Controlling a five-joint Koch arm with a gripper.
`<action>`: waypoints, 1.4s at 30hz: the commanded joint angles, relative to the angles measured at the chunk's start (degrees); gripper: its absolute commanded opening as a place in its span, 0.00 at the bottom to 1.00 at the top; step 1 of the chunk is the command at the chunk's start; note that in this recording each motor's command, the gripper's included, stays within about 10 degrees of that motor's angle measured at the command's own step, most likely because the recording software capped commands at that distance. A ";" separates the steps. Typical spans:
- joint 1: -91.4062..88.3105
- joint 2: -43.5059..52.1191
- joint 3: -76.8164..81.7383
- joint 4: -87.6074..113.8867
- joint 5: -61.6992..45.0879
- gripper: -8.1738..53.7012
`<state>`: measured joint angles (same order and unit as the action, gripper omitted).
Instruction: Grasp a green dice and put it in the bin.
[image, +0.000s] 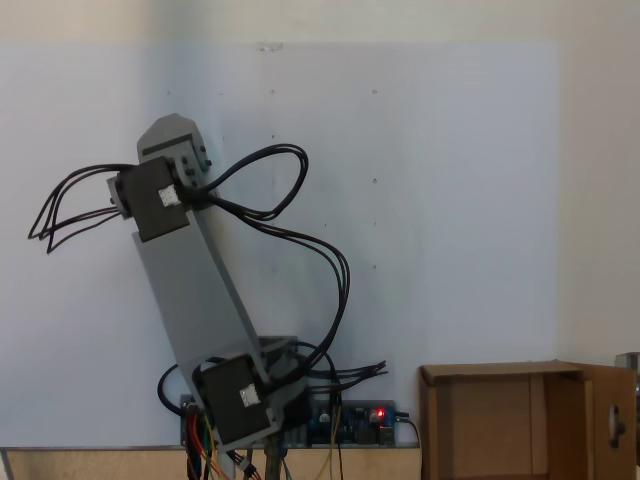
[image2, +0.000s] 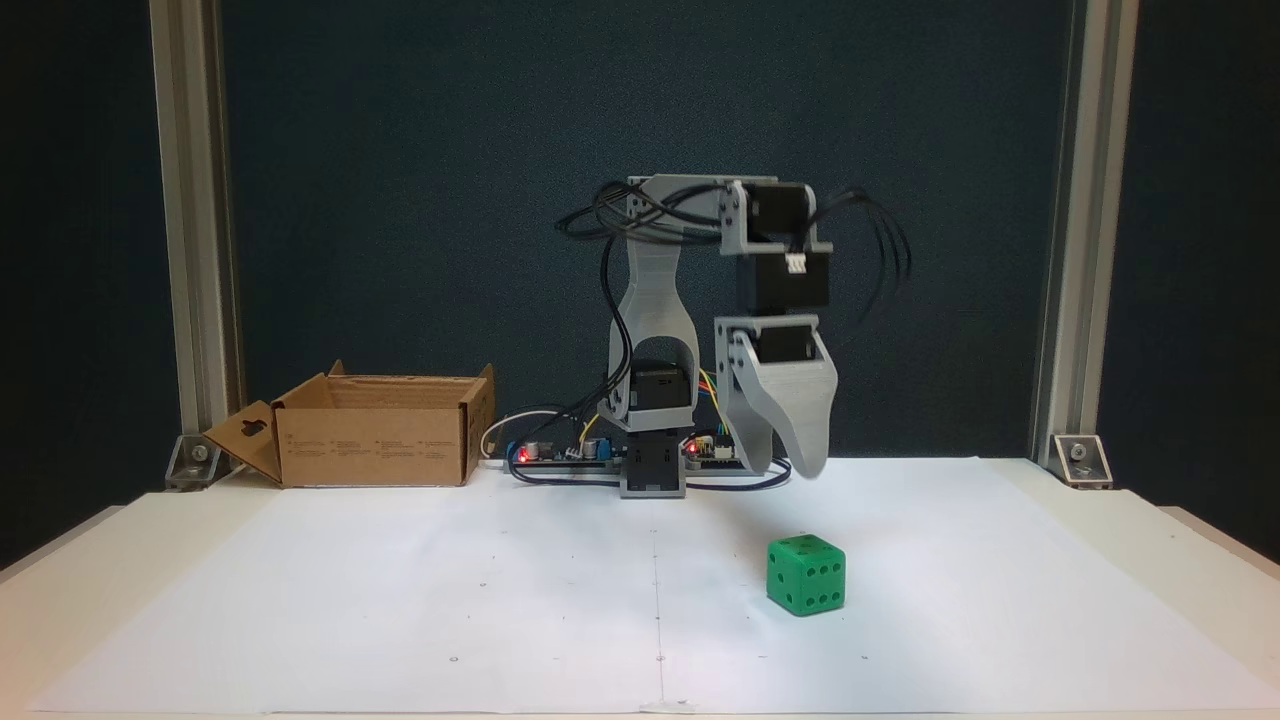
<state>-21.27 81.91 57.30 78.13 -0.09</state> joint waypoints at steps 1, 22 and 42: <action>-0.53 0.00 -3.69 -2.29 3.08 0.80; -1.49 -3.78 -3.87 -4.31 3.60 0.80; -1.67 -6.68 2.11 -10.99 4.22 0.80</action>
<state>-23.03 74.71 60.38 68.29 0.79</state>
